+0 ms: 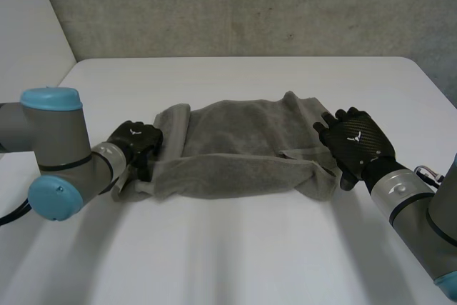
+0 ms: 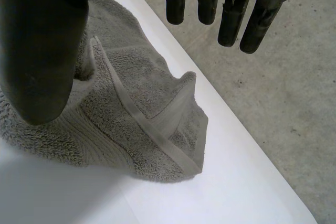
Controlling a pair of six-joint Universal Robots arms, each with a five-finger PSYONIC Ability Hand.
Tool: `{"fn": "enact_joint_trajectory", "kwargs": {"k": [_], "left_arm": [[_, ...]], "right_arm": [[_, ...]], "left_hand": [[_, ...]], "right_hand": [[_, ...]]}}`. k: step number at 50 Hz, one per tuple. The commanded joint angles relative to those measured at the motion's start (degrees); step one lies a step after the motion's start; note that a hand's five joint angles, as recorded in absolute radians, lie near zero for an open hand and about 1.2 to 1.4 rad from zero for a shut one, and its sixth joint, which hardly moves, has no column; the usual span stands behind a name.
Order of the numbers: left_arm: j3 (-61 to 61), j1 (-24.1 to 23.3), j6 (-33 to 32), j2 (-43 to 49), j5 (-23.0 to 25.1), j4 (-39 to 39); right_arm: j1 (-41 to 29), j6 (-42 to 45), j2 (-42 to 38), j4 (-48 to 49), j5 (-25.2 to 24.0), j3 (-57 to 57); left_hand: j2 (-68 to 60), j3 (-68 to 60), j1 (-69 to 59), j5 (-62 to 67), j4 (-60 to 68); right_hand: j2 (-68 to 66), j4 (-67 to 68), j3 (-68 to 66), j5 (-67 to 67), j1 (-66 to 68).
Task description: Fold the towel.
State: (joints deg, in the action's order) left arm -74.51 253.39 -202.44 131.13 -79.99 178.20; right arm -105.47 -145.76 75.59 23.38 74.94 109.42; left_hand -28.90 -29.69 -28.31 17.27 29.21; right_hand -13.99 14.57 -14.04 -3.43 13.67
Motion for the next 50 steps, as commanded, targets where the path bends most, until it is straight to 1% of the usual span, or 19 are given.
{"fn": "enact_joint_trajectory", "kwargs": {"k": [1,3,4,5,7,8,10,11,12,24,29,31,32,34,35,37,41,46,50], "left_arm": [[-0.64,0.00,0.03,0.61,-0.17,-0.39],[-0.72,0.00,0.03,0.61,-0.17,-0.40],[-0.81,0.00,0.11,0.61,-0.17,-0.48],[-0.81,0.00,0.12,0.61,-0.17,-0.48],[-0.90,-0.09,0.20,0.27,0.01,-0.57],[-0.90,-0.09,0.20,0.26,0.01,-0.57],[-1.08,-0.18,0.20,-0.70,0.01,-1.18],[-1.08,-0.18,0.20,-0.70,0.01,-1.19],[-1.08,-0.18,0.20,-1.66,0.01,-1.45],[-5.03,0.00,1.08,-10.81,0.27,-0.84],[-8.99,-0.18,1.17,-13.89,0.27,1.63],[-12.40,-0.18,1.17,-15.72,0.18,4.69],[-12.41,-0.18,1.17,-15.73,0.18,4.70],[-14.00,-0.18,1.17,-17.05,0.18,6.28],[-15.65,-0.18,1.26,-18.44,0.18,7.76],[-16.98,-0.18,1.52,-19.51,0.18,9.01],[-19.18,-0.18,3.19,-21.27,0.18,11.47],[-19.36,0.35,3.72,-21.62,0.18,11.47],[-19.62,0.88,3.72,-22.50,0.27,11.21]], "right_arm": [[0.01,0.03,-0.10,0.00,-0.06,-0.08],[0.01,0.03,-0.10,0.00,0.03,-0.08],[0.01,0.03,-0.10,0.00,-0.06,0.00],[0.01,0.12,-0.10,0.00,-0.06,0.01],[0.01,0.30,-0.10,0.00,0.03,0.01],[0.01,0.47,-0.10,0.00,0.03,0.01],[0.01,0.65,-0.10,0.00,0.03,0.09],[0.01,0.65,-0.10,0.00,0.03,0.09],[0.01,0.82,-0.10,-0.08,0.03,0.01],[-0.17,-0.32,-0.01,-1.05,0.65,-0.43],[-0.26,-2.78,-0.45,-5.89,0.65,-2.19],[-0.17,-9.07,-1.67,-11.75,0.65,-5.16],[-0.17,-9.11,-1.68,-11.77,0.65,-5.18],[0.44,-16.54,-2.90,-17.72,0.30,-8.33],[0.45,-16.58,-2.91,-17.75,0.29,-8.34],[0.45,-20.60,-4.05,-21.87,-0.76,-9.83],[0.53,-20.45,-4.40,-22.41,-1.81,-10.10],[0.62,-18.16,-4.93,-22.15,-1.99,-10.54],[0.71,-15.09,-7.82,-20.48,-2.08,-12.20]], "left_hand": [[-0.64,0.15,-1.23,2.28,0.34],[-3.35,-2.56,-3.94,4.98,3.04],[-10.35,-9.55,-10.93,11.98,10.04],[-10.41,-9.62,-11.00,12.05,10.11],[-33.19,-32.39,-33.77,34.82,32.88],[-33.29,-32.50,-33.88,34.92,32.98],[-47.35,-46.56,-47.94,48.98,47.04],[-47.42,-46.63,-48.01,49.05,47.11],[-51.06,-50.27,-51.65,52.70,50.76],[-51.10,-50.31,-51.69,52.73,50.79],[-51.10,-50.31,-51.69,52.73,50.79],[-51.10,-50.31,-51.69,52.73,50.79],[-51.10,-50.31,-51.69,52.73,50.79],[-51.10,-50.31,-51.69,52.73,50.79],[-51.10,-50.31,-51.69,52.73,50.79],[-51.10,-50.31,-51.69,52.73,50.79],[-51.10,-50.31,-51.69,52.73,50.79],[-51.10,-50.31,-51.69,52.73,50.79],[-51.10,-50.31,-51.69,52.73,50.79]], "right_hand": [[3.99,-4.57,4.04,3.43,-3.67],[3.99,-4.57,4.04,3.43,-3.67],[3.99,-4.57,4.04,3.43,-3.67],[3.99,-4.57,4.04,3.43,-3.67],[3.99,-4.57,4.04,3.43,-3.67],[3.99,-4.57,4.04,3.43,-3.67],[3.99,-4.57,4.04,3.43,-3.67],[3.99,-4.57,4.04,3.43,-3.67],[3.99,-4.57,4.04,3.43,-3.67],[3.99,-4.57,4.04,3.43,-3.67],[3.99,-4.57,4.04,3.43,-3.67],[2.90,-3.48,2.96,2.34,-2.58],[2.89,-3.48,2.95,2.34,-2.58],[2.89,-3.48,2.95,2.34,-2.58],[2.89,-3.48,2.95,2.34,-2.58],[2.89,-3.48,2.95,2.34,-2.58],[0.88,-1.47,0.94,0.33,-0.57],[-0.30,-0.28,-0.24,-0.86,0.62],[-3.16,2.57,-3.10,-3.71,3.47]]}}
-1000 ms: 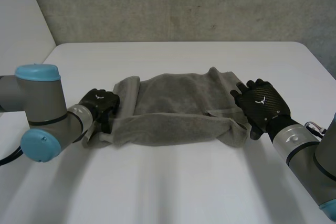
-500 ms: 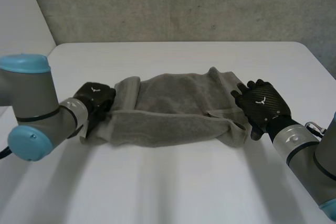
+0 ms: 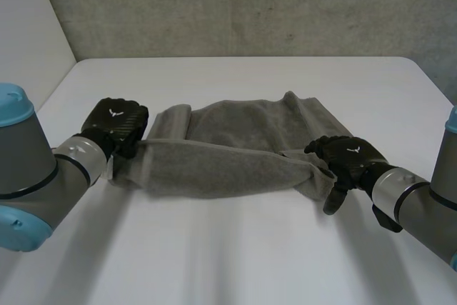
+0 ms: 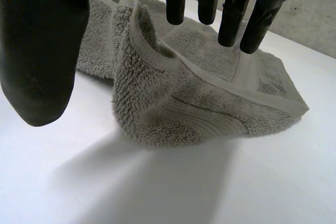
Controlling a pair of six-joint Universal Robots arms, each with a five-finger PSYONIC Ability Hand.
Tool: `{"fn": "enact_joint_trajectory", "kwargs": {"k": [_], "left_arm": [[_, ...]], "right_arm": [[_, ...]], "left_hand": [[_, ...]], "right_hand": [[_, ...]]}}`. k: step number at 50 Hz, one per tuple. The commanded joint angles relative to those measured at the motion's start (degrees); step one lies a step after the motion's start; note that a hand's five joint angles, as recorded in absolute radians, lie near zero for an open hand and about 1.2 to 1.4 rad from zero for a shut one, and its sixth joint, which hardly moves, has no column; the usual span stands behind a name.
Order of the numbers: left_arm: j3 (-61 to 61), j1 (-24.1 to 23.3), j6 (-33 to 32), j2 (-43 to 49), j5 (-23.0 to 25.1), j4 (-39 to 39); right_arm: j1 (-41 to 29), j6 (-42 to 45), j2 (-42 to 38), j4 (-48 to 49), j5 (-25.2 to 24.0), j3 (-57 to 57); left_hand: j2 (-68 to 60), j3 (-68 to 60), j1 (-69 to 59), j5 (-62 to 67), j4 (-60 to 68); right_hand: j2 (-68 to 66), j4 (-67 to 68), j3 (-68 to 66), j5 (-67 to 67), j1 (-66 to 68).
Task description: Fold the towel.
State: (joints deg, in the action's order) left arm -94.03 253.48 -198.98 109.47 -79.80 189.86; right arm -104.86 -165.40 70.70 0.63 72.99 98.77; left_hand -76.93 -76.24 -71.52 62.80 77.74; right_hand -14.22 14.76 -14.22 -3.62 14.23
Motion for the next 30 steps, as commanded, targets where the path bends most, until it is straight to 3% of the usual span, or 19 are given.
{"fn": "enact_joint_trajectory", "kwargs": {"k": [1,9,14,20,25,27,28,30], "left_arm": [[-0.11,0.78,0.25,-0.84,0.09,-0.46],[-2.65,2.54,0.25,-3.48,0.44,-0.19],[-4.41,3.51,0.17,-4.62,0.53,-0.02],[-6.26,4.83,0.17,-5.50,0.53,-0.02],[-6.61,5.44,0.17,-5.94,0.53,0.07],[-6.35,5.97,0.17,-6.29,0.53,0.07],[-6.35,5.97,0.17,-6.29,0.53,0.07],[-5.99,6.41,0.17,-6.47,0.53,0.07]], "right_arm": [[0.09,4.56,-2.93,2.27,-0.13,-1.57],[-0.70,11.59,-10.05,3.59,-3.20,-7.02],[-0.79,22.02,-14.26,3.06,-6.89,-11.58],[-1.05,27.67,-16.82,2.18,-7.33,-14.40],[-1.58,29.25,-18.23,-0.01,-7.42,-16.95],[-1.32,29.08,-17.79,-2.81,-7.51,-18.52],[-1.32,29.08,-17.79,-2.83,-7.51,-18.53],[-0.70,28.73,-16.21,-5.54,-7.95,-19.41]], "left_hand": [[-3.07,-3.76,-8.48,7.20,2.26],[-3.07,-3.76,-8.48,7.20,2.26],[-3.07,-3.76,-8.48,7.20,2.26],[-3.07,-3.76,-8.48,7.20,2.26],[-3.07,-3.76,-8.48,7.20,2.26],[-3.07,-3.76,-8.48,7.20,2.26],[-3.07,-3.76,-8.48,7.20,2.26],[-3.07,-3.76,-8.48,7.20,2.26]], "right_hand": [[-2.93,2.39,-2.93,-3.53,2.92],[-2.93,2.39,-2.93,-3.53,2.92],[-2.59,2.05,-2.59,-3.19,2.58],[-7.98,7.43,-7.97,-8.58,7.96],[-26.98,26.44,-26.98,-27.59,26.97],[-48.25,47.70,-48.24,-48.85,48.23],[-48.35,47.80,-48.34,-48.95,48.33],[-62.75,62.20,-62.74,-63.35,62.73]]}}
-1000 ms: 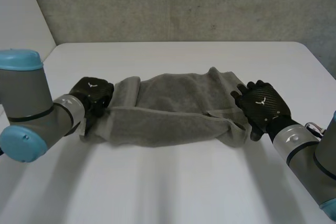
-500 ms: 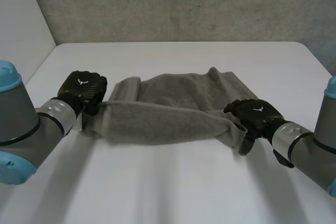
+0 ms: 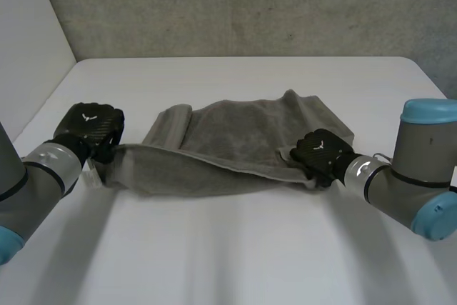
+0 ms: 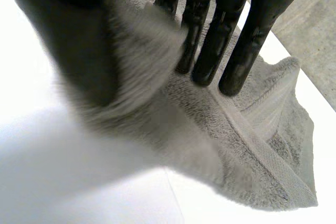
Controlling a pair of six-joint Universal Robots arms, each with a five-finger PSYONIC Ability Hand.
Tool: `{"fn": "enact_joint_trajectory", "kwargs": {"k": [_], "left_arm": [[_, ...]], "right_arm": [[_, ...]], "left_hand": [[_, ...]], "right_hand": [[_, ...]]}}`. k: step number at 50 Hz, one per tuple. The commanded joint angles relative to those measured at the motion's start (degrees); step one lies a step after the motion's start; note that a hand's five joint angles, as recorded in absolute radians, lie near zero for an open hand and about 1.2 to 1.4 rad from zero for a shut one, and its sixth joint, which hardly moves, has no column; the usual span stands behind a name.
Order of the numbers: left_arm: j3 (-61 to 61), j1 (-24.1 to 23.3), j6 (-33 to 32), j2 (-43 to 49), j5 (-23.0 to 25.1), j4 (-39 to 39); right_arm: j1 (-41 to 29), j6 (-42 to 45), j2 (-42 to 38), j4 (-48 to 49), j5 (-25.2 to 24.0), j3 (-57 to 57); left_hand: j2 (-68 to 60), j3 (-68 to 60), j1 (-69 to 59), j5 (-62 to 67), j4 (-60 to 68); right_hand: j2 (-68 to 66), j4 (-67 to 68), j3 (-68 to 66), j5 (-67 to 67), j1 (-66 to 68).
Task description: Fold the towel.
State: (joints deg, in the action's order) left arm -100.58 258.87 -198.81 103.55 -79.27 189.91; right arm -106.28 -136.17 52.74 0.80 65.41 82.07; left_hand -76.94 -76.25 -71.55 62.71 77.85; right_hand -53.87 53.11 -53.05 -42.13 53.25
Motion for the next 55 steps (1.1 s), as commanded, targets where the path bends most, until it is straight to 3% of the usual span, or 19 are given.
{"fn": "enact_joint_trajectory", "kwargs": {"k": [1,8,18,19,20,22,31,42,47,55], "left_arm": [[0.82,1.46,0.00,-0.81,0.00,0.02],[2.32,2.25,0.18,-2.39,-0.18,0.02],[0.66,1.38,1.06,-5.47,-0.09,0.02],[0.65,1.37,1.06,-5.47,-0.09,0.02],[-0.92,1.37,1.06,-5.47,-0.01,0.02],[-3.21,1.20,1.06,-5.47,0.34,0.11],[-5.33,1.11,1.06,-5.29,2.46,0.11],[-7.35,1.46,1.06,-7.22,2.54,0.11],[-8.31,1.64,1.06,-7.75,2.54,0.11],[-9.19,1.73,1.06,-7.93,2.54,1.16]], "right_arm": [[0.72,-0.50,1.75,-5.72,-0.37,-2.70],[3.88,-0.94,9.03,-8.45,-3.00,-1.65],[6.26,-6.66,15.46,-10.12,-0.81,4.68],[6.08,-6.40,15.29,-10.73,-0.29,6.59],[5.91,-5.26,15.03,-11.60,0.24,8.62],[5.90,-3.60,14.85,-11.61,0.94,10.20],[5.90,1.87,15.73,-12.05,1.56,8.46],[5.11,3.45,15.03,-12.76,-5.64,1.52],[-0.50,12.65,8.01,-12.76,-5.29,-2.17],[-2.44,23.22,1.68,-12.23,-3.37,-4.89]], "left_hand": [[-3.06,-3.75,-8.45,7.29,2.15],[-3.06,-3.75,-8.45,7.29,2.15],[-3.06,-3.75,-8.45,7.29,2.15],[-3.06,-3.75,-8.45,7.29,2.15],[-3.06,-3.75,-8.45,7.29,2.15],[-3.06,-3.75,-8.45,7.29,2.15],[-3.06,-3.75,-8.45,7.29,2.15],[-3.06,-3.75,-8.45,7.29,2.15],[-3.06,-3.75,-8.45,7.29,2.15],[-3.06,-3.75,-8.45,7.29,2.15]], "right_hand": [[-23.16,23.92,-23.98,-24.90,23.78],[-26.13,26.89,-26.95,-27.87,26.75],[-26.13,26.89,-26.95,-27.87,26.75],[-5.37,6.13,-6.19,-7.11,5.99],[35.47,-34.71,34.65,33.73,-34.85],[43.87,-43.11,43.05,42.13,-43.25],[43.87,-43.11,43.05,42.13,-43.25],[43.87,-43.11,43.05,42.13,-43.25],[40.78,-40.02,39.96,39.04,-40.16],[40.59,-39.83,39.77,38.85,-39.97]]}}
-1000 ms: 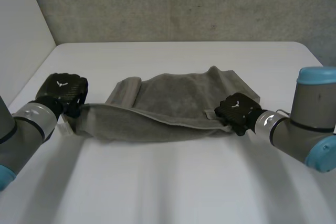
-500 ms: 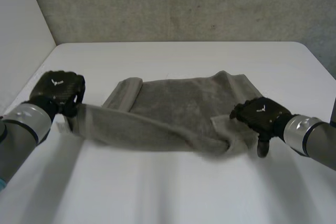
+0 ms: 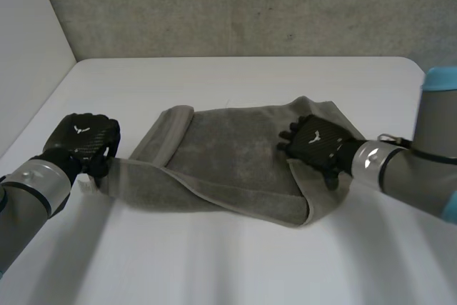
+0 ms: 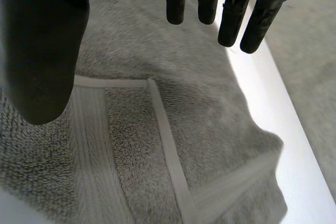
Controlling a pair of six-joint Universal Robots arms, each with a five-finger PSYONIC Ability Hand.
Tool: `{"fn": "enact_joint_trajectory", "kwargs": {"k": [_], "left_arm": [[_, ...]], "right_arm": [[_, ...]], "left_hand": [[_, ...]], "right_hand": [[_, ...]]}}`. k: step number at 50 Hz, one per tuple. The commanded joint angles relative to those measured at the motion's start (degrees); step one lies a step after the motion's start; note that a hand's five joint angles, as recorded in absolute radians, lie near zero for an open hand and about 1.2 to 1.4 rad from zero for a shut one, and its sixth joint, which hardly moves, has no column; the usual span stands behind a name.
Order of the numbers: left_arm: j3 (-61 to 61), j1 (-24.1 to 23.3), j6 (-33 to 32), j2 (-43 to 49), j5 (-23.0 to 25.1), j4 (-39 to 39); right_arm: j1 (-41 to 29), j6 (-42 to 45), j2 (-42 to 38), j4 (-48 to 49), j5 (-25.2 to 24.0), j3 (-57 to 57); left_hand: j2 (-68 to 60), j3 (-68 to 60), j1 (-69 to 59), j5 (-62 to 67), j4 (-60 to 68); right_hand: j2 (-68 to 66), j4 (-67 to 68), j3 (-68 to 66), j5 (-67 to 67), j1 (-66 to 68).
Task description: Fold the towel.
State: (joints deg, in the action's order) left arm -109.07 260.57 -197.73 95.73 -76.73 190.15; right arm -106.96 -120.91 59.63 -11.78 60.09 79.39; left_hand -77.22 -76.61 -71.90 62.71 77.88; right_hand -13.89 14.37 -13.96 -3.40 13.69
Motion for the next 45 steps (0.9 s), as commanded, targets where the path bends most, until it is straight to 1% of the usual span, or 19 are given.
{"fn": "enact_joint_trajectory", "kwargs": {"k": [1,9,12,17,21,27,35,45], "left_arm": [[-0.88,0.03,-0.02,-0.10,0.01,1.27],[-0.97,0.03,-0.02,-0.10,0.01,1.89],[-1.06,0.03,-0.02,-0.02,0.01,1.89],[-0.97,0.11,0.07,-0.02,0.01,1.89],[-0.97,0.11,-0.02,-0.02,0.01,2.06],[-1.24,0.11,-0.02,0.07,0.01,2.94],[-1.50,0.11,-0.02,0.07,0.01,3.03],[-1.50,0.11,-0.02,-0.02,0.01,3.12]], "right_arm": [[-1.76,8.32,-6.36,0.45,2.91,-3.00],[-2.46,8.67,-10.24,0.45,6.00,-7.58],[-2.55,8.67,-10.42,0.45,6.00,-8.02],[-2.55,8.58,-10.50,0.80,5.82,-8.72],[-2.55,8.58,-11.29,0.71,6.17,-9.34],[-2.55,8.67,-12.52,0.62,7.14,-9.78],[-2.55,8.67,-12.88,0.53,7.23,-10.22],[-3.34,8.23,-12.26,0.53,7.14,-10.13]], "left_hand": [[-2.78,-3.39,-8.10,7.29,2.12],[-2.78,-3.39,-8.10,7.29,2.12],[-2.78,-3.39,-8.10,7.29,2.12],[-2.78,-3.39,-8.10,7.29,2.12],[-2.78,-3.39,-8.10,7.29,2.12],[-2.78,-3.39,-8.10,7.29,2.12],[-2.78,-3.39,-8.10,7.29,2.12],[-2.78,-3.39,-8.10,7.29,2.12]], "right_hand": [[0.61,-1.09,0.68,0.12,-0.41],[-1.23,0.75,-1.16,-1.72,1.42],[-3.26,2.78,-3.19,-3.75,3.46],[-11.98,11.50,-11.92,-12.48,12.18],[-14.02,13.54,-13.95,-14.51,14.22],[-14.03,13.54,-13.96,-14.52,14.22],[-13.35,12.87,-13.28,-13.84,13.55],[-6.13,5.65,-6.07,-6.63,6.33]]}}
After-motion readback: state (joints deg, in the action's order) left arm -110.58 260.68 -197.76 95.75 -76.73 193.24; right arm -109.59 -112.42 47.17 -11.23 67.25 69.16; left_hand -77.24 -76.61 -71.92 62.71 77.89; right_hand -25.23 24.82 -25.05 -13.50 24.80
